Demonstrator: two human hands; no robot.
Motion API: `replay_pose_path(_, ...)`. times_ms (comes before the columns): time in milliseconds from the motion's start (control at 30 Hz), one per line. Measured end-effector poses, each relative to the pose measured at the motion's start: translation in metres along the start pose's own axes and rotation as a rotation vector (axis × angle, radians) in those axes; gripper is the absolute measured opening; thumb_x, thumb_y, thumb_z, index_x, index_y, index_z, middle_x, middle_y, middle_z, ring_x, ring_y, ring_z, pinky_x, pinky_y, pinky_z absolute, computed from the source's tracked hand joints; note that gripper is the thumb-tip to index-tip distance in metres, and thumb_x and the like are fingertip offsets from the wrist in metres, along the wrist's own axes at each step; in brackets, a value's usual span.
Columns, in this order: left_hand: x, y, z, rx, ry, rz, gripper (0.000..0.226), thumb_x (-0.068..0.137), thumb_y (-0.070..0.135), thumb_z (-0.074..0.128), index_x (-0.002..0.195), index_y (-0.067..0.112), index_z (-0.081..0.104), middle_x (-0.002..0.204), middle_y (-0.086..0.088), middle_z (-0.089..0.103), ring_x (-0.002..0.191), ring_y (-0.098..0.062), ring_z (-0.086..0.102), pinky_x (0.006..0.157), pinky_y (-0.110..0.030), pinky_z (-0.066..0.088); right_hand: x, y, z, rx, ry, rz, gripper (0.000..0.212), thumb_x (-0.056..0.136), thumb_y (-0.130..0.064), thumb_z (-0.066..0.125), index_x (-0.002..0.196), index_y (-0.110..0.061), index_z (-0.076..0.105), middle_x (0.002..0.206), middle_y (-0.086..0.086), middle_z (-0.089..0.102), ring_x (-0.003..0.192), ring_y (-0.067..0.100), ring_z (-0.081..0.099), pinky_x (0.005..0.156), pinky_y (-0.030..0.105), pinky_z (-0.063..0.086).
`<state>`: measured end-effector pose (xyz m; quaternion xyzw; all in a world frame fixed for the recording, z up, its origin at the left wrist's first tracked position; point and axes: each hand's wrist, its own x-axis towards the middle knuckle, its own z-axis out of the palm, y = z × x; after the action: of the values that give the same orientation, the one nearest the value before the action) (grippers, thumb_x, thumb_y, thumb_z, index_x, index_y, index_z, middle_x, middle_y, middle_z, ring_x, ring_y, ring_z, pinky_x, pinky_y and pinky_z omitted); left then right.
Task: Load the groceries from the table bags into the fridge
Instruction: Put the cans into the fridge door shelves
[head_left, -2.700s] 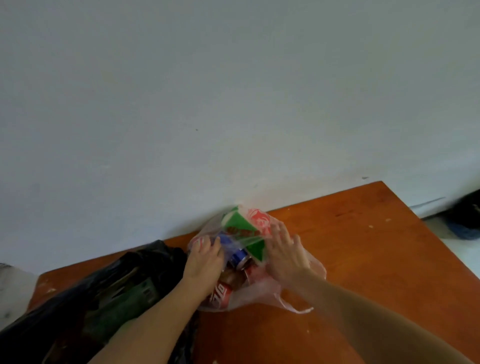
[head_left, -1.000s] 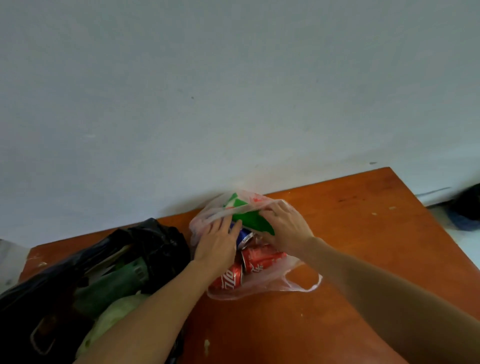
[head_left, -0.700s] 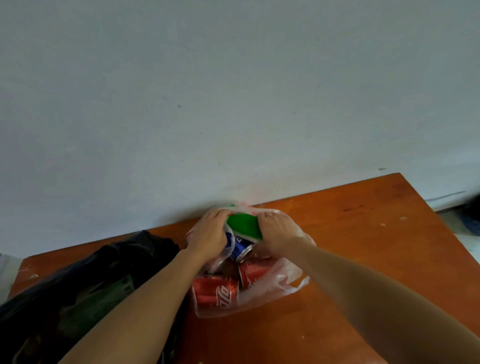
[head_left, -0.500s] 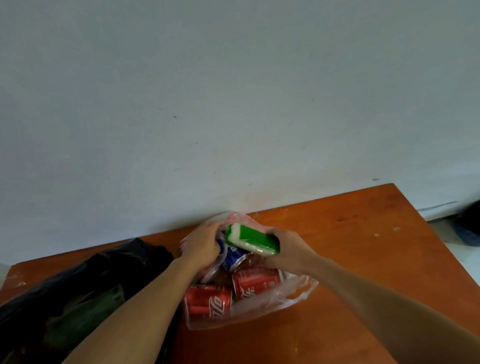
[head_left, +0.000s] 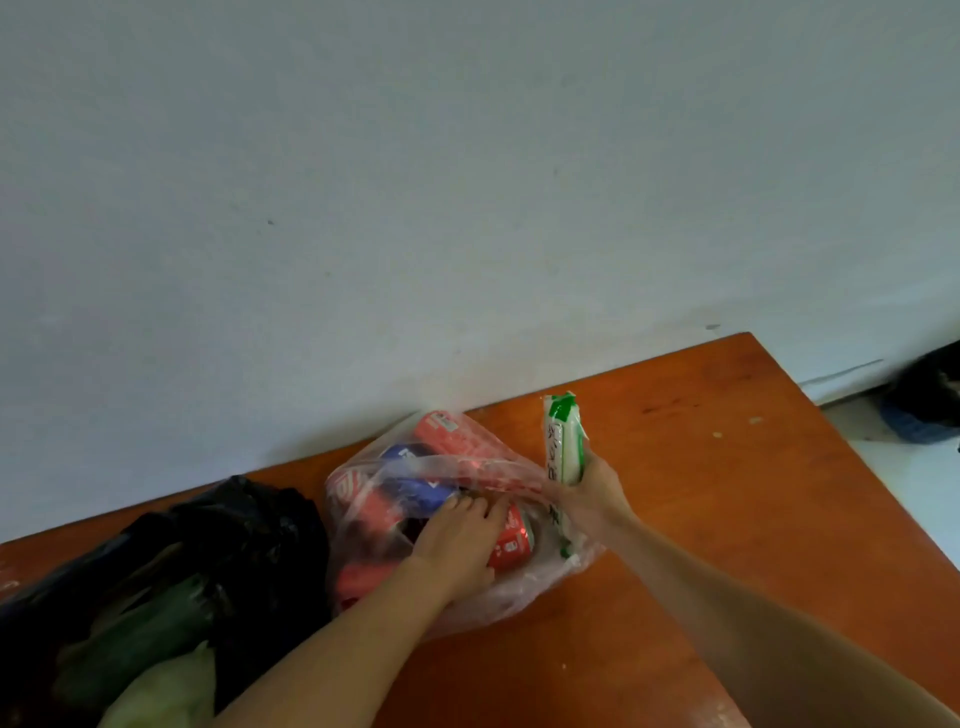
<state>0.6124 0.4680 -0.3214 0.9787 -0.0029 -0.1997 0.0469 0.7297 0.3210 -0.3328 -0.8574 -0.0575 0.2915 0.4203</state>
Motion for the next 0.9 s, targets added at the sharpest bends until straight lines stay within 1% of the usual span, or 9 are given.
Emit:
replay_pose_path(100,0.008,0.011,0.010,0.081,0.001,-0.050,0.090,0.077,0.026,0.070,0.148,0.011,0.017,0.144,-0.014,0.040,0.130,-0.029,0.040,0.116,-0.043,0.021,-0.004,0.008,0.005,0.063,-0.003,0.059,0.076,0.071,-0.031,0.081,0.135,-0.010,0.045,0.122,0.009,0.062,0.111,0.025,0.061,0.086,0.040,0.056)
replay_pose_path(167,0.007,0.015,0.015,0.097,0.007,-0.059,0.089,0.077,0.028,0.070,0.147,0.011,0.018,0.143,-0.014,0.041,0.130,-0.029,0.041,0.117,-0.045,0.017,-0.007,0.007,0.004,0.109,-0.005,0.072,0.078,0.070,-0.031,0.080,0.136,-0.009,0.043,0.122,0.010,0.061,0.112,0.027,0.060,0.088,0.041,0.055)
replay_pose_path(300,-0.013,0.018,0.009,0.009,0.095,-0.015,0.090,0.079,0.051,0.063,0.147,0.016,0.016,0.150,-0.010,0.032,0.138,-0.027,0.030,0.118,-0.044,0.003,-0.017,-0.001,-0.005,0.215,0.008,0.107,0.069,0.079,-0.011,0.073,0.140,-0.010,0.040,0.119,0.010,0.060,0.110,0.029,0.060,0.087,0.044,0.056)
replay_pose_path(433,-0.046,0.018,-0.021,-0.102,0.216,-0.050,0.097,0.075,0.075,0.047,0.147,0.016,0.018,0.150,-0.007,0.034,0.136,-0.024,0.034,0.118,-0.045,0.011,-0.038,-0.033,-0.022,0.549,0.058,0.231,0.044,0.083,-0.004,0.067,0.124,-0.007,0.050,0.108,0.010,0.062,0.103,0.029,0.061,0.085,0.043,0.056)
replay_pose_path(500,-0.056,0.013,-0.036,-0.092,0.279,-0.065,0.097,0.074,0.077,0.046,0.145,0.016,0.020,0.147,-0.006,0.038,0.132,-0.024,0.038,0.116,-0.044,0.017,-0.052,-0.054,-0.031,0.690,0.094,0.247,0.038,0.082,-0.004,0.067,0.116,-0.007,0.051,0.107,0.012,0.062,0.102,0.031,0.061,0.086,0.046,0.055)
replay_pose_path(567,-0.069,0.008,-0.051,-0.104,0.337,-0.061,0.094,0.071,0.078,0.044,0.141,0.020,0.020,0.143,-0.005,0.041,0.127,-0.024,0.041,0.113,-0.042,0.024,-0.071,-0.071,-0.040,0.765,0.133,0.215,0.035,0.082,-0.004,0.066,0.113,-0.006,0.052,0.107,0.014,0.064,0.095,0.031,0.064,0.080,0.045,0.056)
replay_pose_path(667,-0.095,0.009,-0.074,-0.114,0.410,-0.025,0.095,0.070,0.078,0.040,0.142,0.018,0.022,0.141,-0.006,0.040,0.125,-0.024,0.042,0.109,-0.039,0.030,-0.111,-0.090,-0.057,0.769,0.207,0.118,0.028,0.084,-0.004,0.064,0.109,-0.005,0.052,0.100,0.014,0.066,0.083,0.028,0.068,0.066,0.040,0.057)
replay_pose_path(800,-0.133,0.024,-0.098,-0.147,0.473,0.067,0.093,0.076,0.076,0.046,0.144,0.017,0.019,0.137,-0.003,0.039,0.122,-0.021,0.043,0.103,-0.037,0.040,-0.181,-0.088,-0.083,0.600,0.359,-0.027,0.044,0.084,-0.004,0.065,0.125,-0.005,0.050,0.103,0.012,0.063,0.091,0.029,0.063,0.075,0.043,0.056)
replay_pose_path(900,-0.156,0.048,-0.106,-0.078,0.535,0.141,0.086,0.079,0.070,0.051,0.143,0.021,0.019,0.135,0.000,0.039,0.118,-0.018,0.045,0.100,-0.033,0.038,-0.238,-0.069,-0.104,0.448,0.423,-0.031,0.054,0.082,-0.009,0.067,0.131,-0.010,0.046,0.104,0.011,0.061,0.092,0.030,0.062,0.076,0.046,0.057)
